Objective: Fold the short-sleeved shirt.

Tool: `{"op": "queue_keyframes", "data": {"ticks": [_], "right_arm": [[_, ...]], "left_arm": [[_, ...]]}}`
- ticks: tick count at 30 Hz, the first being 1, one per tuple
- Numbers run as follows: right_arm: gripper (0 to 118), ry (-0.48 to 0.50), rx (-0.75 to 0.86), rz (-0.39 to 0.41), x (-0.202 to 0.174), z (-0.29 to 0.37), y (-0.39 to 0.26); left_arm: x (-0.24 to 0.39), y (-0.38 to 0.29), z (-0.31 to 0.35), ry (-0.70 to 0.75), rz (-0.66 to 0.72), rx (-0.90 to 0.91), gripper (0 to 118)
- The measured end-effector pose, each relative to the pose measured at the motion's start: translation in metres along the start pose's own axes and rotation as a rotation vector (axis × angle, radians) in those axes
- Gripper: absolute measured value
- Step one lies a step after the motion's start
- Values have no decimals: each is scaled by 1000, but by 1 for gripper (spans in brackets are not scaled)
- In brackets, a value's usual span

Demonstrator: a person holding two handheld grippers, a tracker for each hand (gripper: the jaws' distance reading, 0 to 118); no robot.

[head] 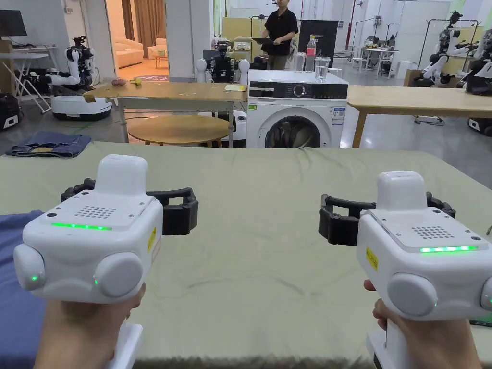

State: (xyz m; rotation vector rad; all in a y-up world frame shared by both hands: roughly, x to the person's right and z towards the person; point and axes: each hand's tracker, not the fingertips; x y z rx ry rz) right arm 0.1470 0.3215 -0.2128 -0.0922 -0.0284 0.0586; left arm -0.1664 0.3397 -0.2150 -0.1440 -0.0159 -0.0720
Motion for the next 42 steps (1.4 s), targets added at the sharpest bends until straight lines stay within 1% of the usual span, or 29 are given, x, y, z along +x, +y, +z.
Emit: {"op": "queue_keyframes", "data": {"ticks": [4, 9, 14, 15, 16, 17, 18, 19, 20, 21, 22, 23, 24, 25, 29, 31, 33, 34, 35, 37, 38, 42], "right_arm": [[118, -2, 15, 18, 0, 1, -1], [118, -7, 16, -21, 4, 2, 0], [118, -14, 17, -29, 6, 2, 1], [117, -16, 18, -31, 7, 2, 1], [111, -20, 15, -30, 7, 2, 1], [104, -24, 7, -20, 7, 3, 1], [104, -23, 14, -15, 7, 5, 0], [62, -12, 25, -6, 7, 7, 0], [0, -35, -2, 12, 6, 3, 2], [0, -38, 10, -10, 15, 5, 12], [0, -23, 11, -21, 21, 5, 17], [0, -16, 0, -13, 24, 4, 23], [0, -26, 0, -2, 19, 4, 19], [0, -36, 11, 0, 6, 7, 2], [0, -24, 24, 8, 0, 9, 3], [0, 0, 29, 0, -11, 9, 7], [0, 46, 32, -23, -28, 7, 13], [0, 77, 32, -29, -41, 4, 16], [0, 121, 31, -19, -58, -1, 20], [0, 211, 42, 16, -101, -9, 31], [0, 252, 51, 17, -121, -11, 34], [0, 475, 43, -28, -204, -13, 44]], "left_arm": [[-1, 0, 0, 15, 9, 3, 116], [-3, 0, 2, 13, 4, 14, 116], [-1, 1, 4, 4, 7, 29, 116], [-1, 1, 4, 2, 6, 28, 114], [1, 1, 5, 15, 1, 28, 111], [2, 1, 5, 25, -2, 31, 105], [1, 1, 6, 15, -5, 34, 105], [1, 2, 8, -26, -20, 44, 64], [2, 3, 5, -3, -22, 19, 0], [1, 0, 3, -5, 14, 72, 0], [-1, -3, 1, -34, 17, 42, 0], [-1, -3, 0, -25, 1, 26, 0], [0, -5, -1, -13, -6, 29, 0], [-1, -7, -2, -10, -2, 37, 0], [-10, -8, -2, 0, 11, 33, 0], [-22, -7, 7, 28, 19, 40, 0], [-46, -9, 16, 107, 32, 58, 0], [-60, -9, 19, 132, 26, 54, 0], [-75, -6, 24, 154, 18, 37, 0], [-114, -5, 38, 248, 28, 25, 0], [-132, -5, 46, 288, 35, 24, 0], [-205, -5, 91, 483, 36, -6, 0]]}}
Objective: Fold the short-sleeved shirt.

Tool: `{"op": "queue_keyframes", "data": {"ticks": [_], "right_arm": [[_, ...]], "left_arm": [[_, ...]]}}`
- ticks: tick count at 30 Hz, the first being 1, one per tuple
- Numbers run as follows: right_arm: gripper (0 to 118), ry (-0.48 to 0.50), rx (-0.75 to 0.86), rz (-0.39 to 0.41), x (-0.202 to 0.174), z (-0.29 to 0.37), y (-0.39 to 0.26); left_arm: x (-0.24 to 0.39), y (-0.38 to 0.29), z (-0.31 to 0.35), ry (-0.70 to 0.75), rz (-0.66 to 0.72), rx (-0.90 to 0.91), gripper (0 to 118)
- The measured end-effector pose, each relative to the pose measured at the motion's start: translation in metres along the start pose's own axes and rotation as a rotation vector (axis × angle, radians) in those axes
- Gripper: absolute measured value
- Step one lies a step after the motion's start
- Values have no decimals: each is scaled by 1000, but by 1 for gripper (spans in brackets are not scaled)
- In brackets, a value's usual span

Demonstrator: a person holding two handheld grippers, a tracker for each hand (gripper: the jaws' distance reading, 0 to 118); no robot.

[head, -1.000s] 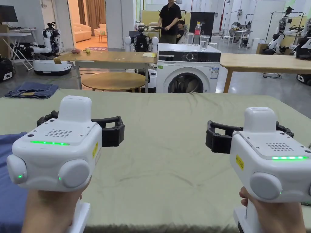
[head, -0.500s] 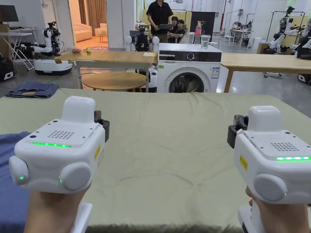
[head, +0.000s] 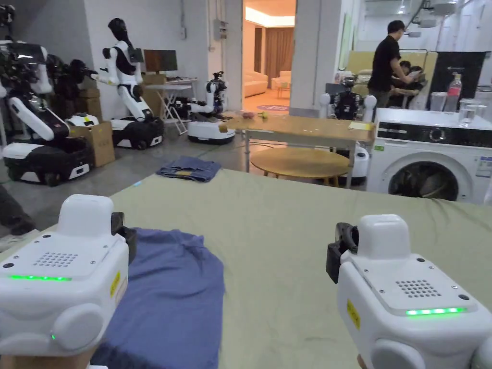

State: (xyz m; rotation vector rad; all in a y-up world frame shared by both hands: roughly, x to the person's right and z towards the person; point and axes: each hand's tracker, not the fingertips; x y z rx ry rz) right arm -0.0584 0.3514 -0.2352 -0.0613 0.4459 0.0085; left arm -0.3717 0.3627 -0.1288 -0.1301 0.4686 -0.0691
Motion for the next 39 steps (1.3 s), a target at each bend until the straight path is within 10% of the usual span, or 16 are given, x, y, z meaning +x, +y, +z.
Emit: {"op": "queue_keyframes", "data": {"ticks": [11, 29, 30, 33, 39], "right_arm": [[0, 240, -134, -24, -48, -68, -26], [0, 168, -303, 20, -7, -197, -49], [0, 169, -307, 16, -6, -201, -50], [0, 166, -314, 28, -5, -210, -52], [0, 155, -330, 17, 0, -216, -56]], "left_arm": [[-56, -25, -47, 70, 36, -279, 0], [81, -100, -366, -222, -51, -852, 0], [84, -102, -370, -233, -48, -847, 15], [87, -106, -374, -294, 18, -874, 118], [94, -121, -385, -259, 11, -848, 118]]}}
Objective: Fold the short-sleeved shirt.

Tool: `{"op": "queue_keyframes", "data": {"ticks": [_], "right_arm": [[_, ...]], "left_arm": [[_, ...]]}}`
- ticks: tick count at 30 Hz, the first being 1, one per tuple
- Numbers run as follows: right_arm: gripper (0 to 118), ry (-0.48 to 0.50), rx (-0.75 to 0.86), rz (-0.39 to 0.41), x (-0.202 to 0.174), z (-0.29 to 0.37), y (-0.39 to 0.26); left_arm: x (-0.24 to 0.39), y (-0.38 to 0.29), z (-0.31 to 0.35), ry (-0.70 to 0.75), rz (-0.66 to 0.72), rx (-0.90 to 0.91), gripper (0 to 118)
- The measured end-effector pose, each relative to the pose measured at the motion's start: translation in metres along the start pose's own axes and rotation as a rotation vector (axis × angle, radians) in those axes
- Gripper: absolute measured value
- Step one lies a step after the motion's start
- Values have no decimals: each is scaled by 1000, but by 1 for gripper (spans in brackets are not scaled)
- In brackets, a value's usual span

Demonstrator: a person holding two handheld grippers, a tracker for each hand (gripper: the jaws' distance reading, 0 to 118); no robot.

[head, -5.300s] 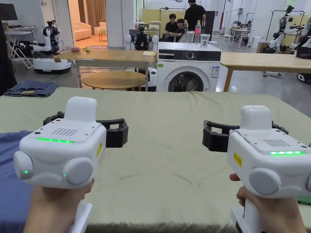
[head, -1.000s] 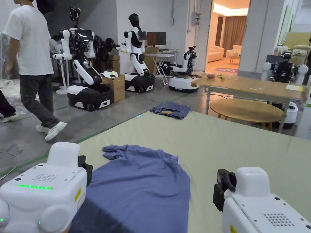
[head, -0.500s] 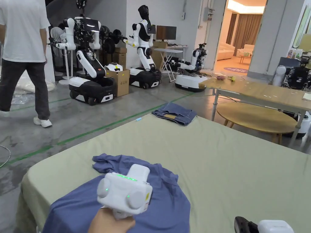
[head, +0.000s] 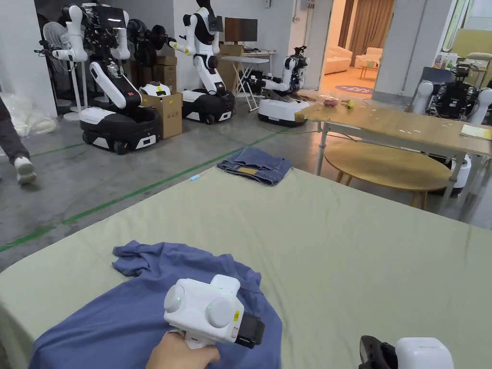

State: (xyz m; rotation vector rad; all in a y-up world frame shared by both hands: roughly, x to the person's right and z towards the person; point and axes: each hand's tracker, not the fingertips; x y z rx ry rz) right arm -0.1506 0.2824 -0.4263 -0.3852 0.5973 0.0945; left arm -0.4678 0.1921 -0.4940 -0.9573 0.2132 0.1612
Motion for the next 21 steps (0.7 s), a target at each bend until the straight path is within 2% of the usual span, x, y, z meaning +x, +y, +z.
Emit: {"op": "queue_keyframes", "data": {"ticks": [2, 3, 5, 6, 7, 8, 9, 10, 11, 14, 15, 17, 21], "right_arm": [[0, -3, -4, -7, 1, 1, -2], [0, -4, -7, -13, 1, 1, -4], [0, -5, -12, -23, 2, 4, -7], [0, -5, -14, -26, 4, 6, -7], [0, -6, -15, -28, 5, 10, -7], [0, -6, -15, -28, 7, 14, -8], [0, -8, -13, -29, 10, 18, -9], [0, -17, -9, -36, 13, 23, -9], [0, -23, -7, -45, 16, 27, -9], [0, -55, 7, -59, 29, 47, -9], [0, -71, 16, -61, 35, 55, -8], [0, -97, 29, -67, 47, 73, -8], [0, -180, 62, -83, 76, 110, -10]], "left_arm": [[2, -4, -17, -4, -5, -44, 118], [3, -10, -27, -7, -13, -62, 113], [5, -27, -41, 8, -53, -67, 81], [5, -31, -31, 6, -73, 12, 80], [4, -31, -24, 21, -53, -5, 70], [4, -30, -16, 30, -42, -2, 49], [4, -29, -11, 33, -55, 3, 11], [5, -29, -10, 56, -86, 6, 1], [5, -34, -14, 112, -144, -10, 0], [5, -31, -12, 67, -111, -13, 0], [8, -26, -4, 49, -75, 21, 0], [22, -17, 20, 36, -99, 119, 0], [70, 5, 64, -111, -78, 202, 0]]}}
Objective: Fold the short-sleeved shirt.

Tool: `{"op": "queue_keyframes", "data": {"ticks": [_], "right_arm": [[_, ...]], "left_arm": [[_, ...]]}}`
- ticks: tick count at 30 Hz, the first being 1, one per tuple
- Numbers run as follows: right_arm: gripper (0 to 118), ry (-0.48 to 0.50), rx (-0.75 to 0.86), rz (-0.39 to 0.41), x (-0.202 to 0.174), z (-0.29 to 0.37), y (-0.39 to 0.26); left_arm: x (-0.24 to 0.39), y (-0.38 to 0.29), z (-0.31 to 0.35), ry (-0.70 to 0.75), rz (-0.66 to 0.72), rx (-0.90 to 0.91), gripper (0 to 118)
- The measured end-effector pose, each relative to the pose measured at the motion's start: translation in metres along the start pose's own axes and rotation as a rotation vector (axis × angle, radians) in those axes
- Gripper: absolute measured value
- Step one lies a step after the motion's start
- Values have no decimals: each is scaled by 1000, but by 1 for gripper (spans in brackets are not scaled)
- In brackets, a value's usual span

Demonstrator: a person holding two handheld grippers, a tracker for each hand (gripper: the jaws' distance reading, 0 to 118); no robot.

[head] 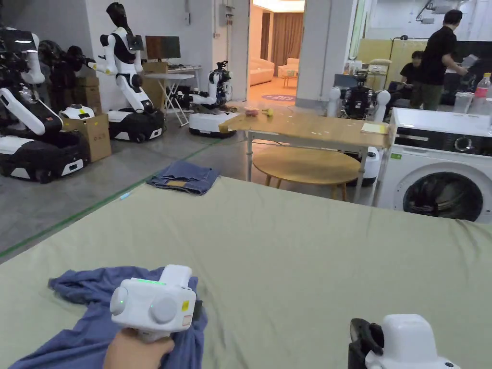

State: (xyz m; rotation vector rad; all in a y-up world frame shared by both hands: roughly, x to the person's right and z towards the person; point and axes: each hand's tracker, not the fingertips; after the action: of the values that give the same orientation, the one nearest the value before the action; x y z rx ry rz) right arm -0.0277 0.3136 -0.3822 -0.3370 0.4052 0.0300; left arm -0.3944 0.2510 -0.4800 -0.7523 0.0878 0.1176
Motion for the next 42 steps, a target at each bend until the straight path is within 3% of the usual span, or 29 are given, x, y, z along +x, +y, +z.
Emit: {"op": "queue_keyframes", "data": {"ticks": [8, 14, 16, 20, 25, 26, 28, 29, 33, 36, 39, 41, 42], "right_arm": [[0, -208, 11, -88, 87, 67, -17], [0, -358, -6, -128, 149, 113, -36], [0, -390, -8, -140, 166, 127, -42], [0, -448, -25, -167, 193, 144, -53], [0, -465, -48, -195, 210, 146, -63], [0, -466, -52, -193, 211, 145, -63], [0, -457, -64, -186, 210, 137, -63], [0, -452, -66, -181, 208, 135, -62], [0, -423, -55, -147, 194, 119, -55], [0, -368, -32, -128, 179, 103, -48], [0, -354, -11, -92, 162, 88, -45], [0, -330, -6, -109, 154, 79, -43], [0, -299, -9, -144, 152, 77, -43]], "left_arm": [[205, 58, 35, -321, -177, 160, 0], [375, 49, 56, -631, -312, 155, 0], [417, 28, 44, -645, -392, 81, 0], [459, -30, -17, -490, -511, -122, 0], [453, -67, -57, -407, -489, -192, 2], [450, -67, -53, -402, -480, -174, 13], [442, -64, -42, -408, -475, -122, 79], [434, -58, -33, -402, -471, -74, 100], [370, -41, 33, -337, -420, 167, 104], [301, -44, 79, -192, -336, 311, 104], [228, -55, 108, -95, -246, 347, 104], [184, -60, 120, -64, -207, 314, 104], [165, -60, 122, -71, -185, 283, 92]]}}
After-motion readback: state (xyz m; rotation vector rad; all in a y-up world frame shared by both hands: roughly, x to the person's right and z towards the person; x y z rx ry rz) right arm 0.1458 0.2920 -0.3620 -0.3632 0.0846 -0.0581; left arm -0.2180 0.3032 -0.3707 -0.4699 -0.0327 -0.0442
